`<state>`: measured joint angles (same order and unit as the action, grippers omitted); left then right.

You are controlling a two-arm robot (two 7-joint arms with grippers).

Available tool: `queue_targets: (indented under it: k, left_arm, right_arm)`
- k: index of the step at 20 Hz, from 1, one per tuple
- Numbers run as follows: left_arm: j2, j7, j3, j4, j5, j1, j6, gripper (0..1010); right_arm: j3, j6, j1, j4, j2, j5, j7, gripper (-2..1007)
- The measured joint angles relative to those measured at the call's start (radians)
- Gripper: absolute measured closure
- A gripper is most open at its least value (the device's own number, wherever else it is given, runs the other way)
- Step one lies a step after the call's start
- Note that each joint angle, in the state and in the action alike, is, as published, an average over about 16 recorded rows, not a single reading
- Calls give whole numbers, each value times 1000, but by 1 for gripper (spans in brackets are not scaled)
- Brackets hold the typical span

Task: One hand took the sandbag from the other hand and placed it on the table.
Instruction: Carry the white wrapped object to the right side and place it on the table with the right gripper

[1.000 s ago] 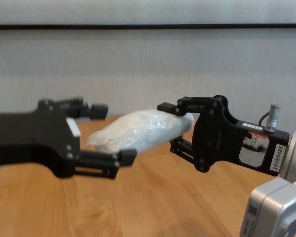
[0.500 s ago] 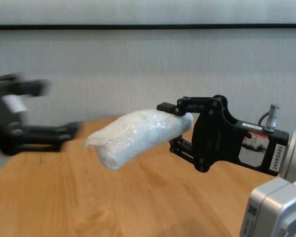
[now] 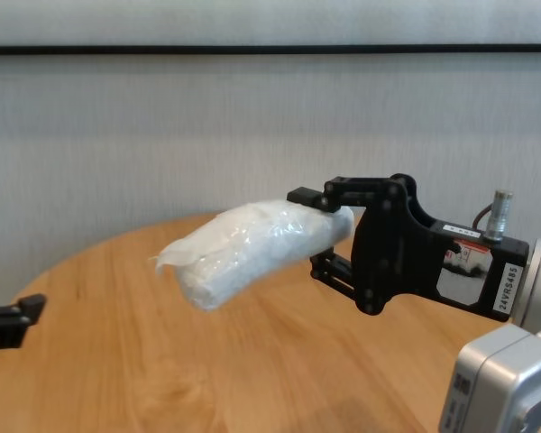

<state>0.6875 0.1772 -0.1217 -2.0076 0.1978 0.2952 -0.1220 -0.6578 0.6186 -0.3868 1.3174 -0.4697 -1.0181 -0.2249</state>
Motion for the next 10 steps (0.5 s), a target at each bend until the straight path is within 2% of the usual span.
queue_targets:
  k: [4, 10]
  left_arm:
    - [-15, 15, -18, 30, -27, -18, 23, 8]
    - [-27, 84, -76, 102, -63, -95, 88, 8]
  right_arm:
    - [0, 0, 0, 0, 0, 0, 0, 674]
    - [0, 0, 0, 0, 0, 0, 0, 674]
